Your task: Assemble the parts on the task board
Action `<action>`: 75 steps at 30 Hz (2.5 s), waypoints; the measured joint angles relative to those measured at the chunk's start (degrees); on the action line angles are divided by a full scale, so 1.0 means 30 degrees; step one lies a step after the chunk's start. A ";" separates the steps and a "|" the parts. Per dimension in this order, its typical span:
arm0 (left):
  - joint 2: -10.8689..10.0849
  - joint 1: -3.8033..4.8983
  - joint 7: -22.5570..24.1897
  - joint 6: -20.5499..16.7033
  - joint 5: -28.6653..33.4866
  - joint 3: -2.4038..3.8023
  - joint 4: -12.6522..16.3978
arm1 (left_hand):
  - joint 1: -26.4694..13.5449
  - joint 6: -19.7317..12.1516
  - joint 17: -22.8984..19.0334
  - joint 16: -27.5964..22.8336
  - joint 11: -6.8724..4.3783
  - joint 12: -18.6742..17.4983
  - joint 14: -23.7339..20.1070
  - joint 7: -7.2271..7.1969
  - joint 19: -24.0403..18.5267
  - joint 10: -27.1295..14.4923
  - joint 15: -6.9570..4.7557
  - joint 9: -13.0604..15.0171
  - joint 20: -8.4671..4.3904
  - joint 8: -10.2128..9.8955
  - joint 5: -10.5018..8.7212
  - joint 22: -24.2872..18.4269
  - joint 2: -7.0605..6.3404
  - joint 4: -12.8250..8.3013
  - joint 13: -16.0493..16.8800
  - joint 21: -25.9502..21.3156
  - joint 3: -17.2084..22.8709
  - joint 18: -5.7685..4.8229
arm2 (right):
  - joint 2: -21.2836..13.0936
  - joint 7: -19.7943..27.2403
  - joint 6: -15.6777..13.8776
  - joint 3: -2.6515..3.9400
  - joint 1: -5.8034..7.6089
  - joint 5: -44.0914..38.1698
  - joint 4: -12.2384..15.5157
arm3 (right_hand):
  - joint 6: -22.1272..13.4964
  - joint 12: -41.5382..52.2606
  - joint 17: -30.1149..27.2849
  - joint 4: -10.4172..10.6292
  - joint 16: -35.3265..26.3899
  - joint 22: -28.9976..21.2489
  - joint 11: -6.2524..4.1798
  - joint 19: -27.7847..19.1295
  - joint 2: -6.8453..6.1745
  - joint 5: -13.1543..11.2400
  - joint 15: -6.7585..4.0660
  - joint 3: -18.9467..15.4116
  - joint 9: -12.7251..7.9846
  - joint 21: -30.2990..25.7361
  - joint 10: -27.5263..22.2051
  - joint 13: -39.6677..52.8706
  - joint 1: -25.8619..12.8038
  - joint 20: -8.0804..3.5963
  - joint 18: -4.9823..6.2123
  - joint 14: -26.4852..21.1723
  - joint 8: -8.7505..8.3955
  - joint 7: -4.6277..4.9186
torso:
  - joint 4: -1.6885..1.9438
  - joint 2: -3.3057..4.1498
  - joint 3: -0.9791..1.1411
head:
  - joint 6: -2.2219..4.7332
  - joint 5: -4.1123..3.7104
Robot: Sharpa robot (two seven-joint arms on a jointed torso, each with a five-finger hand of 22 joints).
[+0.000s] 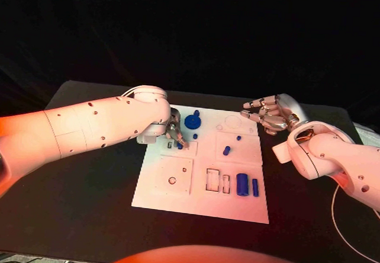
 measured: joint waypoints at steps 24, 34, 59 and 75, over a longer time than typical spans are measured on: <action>-0.0666 -0.0071 -0.0061 -0.0092 -0.0407 0.0126 0.0542 | -0.1918 0.0219 -0.0006 0.0000 0.0054 0.0046 0.0000 0.0030 0.0000 0.0087 0.0002 0.0057 0.0001 -0.0182 0.0015 -0.0003 -0.0572 0.1646 0.0262 0.0198 -0.3851 -0.0294 | -0.0013 -0.0001 0.0036 -0.0009 -0.0059 0.0006 -0.0030 | 0.0000 -0.0083 -0.0005 0.0000 0.0000 -0.0027 0.0002 0.0000 0.0000 -0.0001 0.0000 0.0000 0.0001 0.0000 0.0001 -0.0025 0.0000 0.0000 0.0001 0.0000 0.0000 0.0000 | 0.0005 -0.0004 -0.0018 | 0.0027 -0.0123; -0.1132 -0.0085 -0.0067 -0.1345 -0.0007 0.0783 0.1427 | -0.2485 0.0289 -0.0007 0.0000 -0.0013 0.0108 0.0070 -0.0043 0.0000 0.0155 -0.0069 0.0128 -0.0141 -0.0182 0.0015 -0.0004 -0.0460 0.1678 0.0166 0.0197 -0.5279 -0.0292 | 0.0055 -0.0001 0.0092 -0.0011 -0.0191 0.0025 -0.0136 | 0.0000 -0.0083 -0.0007 0.0081 0.0000 -0.0072 0.0002 -0.0070 0.0000 -0.0001 0.0000 -0.0082 0.0001 0.0000 0.0002 -0.0050 0.0000 -0.0071 -0.0003 0.0000 0.0000 0.0000 | 0.0007 -0.0015 -0.0022 | 0.0117 -0.0099; -0.1187 0.0850 0.0036 -0.1623 0.1287 0.1397 -0.1325 | 0.0317 -0.2543 -0.0010 0.0000 0.1049 -0.3276 0.0007 0.1359 -0.0308 -0.2338 0.0554 -0.1278 0.0379 -0.2619 0.0015 -0.0005 0.0177 0.1604 -0.3212 -0.1411 -0.6774 -0.0293 | 0.0061 -0.0018 0.0188 -0.0016 -0.0266 0.0083 -0.0172 | 0.0000 -0.0155 -0.0010 0.0080 -0.0074 -0.0126 0.0072 -0.0068 0.0000 -0.0002 0.0000 -0.0080 0.0000 0.0000 -0.0068 -0.0109 0.0000 -0.0069 -0.0001 0.0000 0.0000 0.0000 | -0.0009 0.0024 -0.0009 | 0.0579 -0.0114; 0.0314 0.0899 0.0183 -0.0773 -0.0210 0.1291 -0.3923 | -0.0024 -0.1513 -0.0011 0.0000 0.0838 -0.2620 0.0005 0.1015 -0.0168 -0.1994 0.0552 -0.1075 0.0375 -0.2161 0.0015 -0.0006 0.0343 0.1615 -0.2695 -0.1315 -0.8028 -0.0289 | 0.0166 -0.0017 0.0230 -0.0019 -0.0268 0.0094 -0.0198 | 0.0000 -0.0155 0.0004 0.0079 -0.0074 -0.0157 0.0072 -0.0068 0.0000 -0.0002 0.0000 -0.0079 0.0001 -0.0081 -0.0067 -0.0132 0.0000 -0.0069 -0.0001 0.0000 0.0000 0.0000 | -0.0004 0.0049 -0.0042 | 0.0661 -0.0040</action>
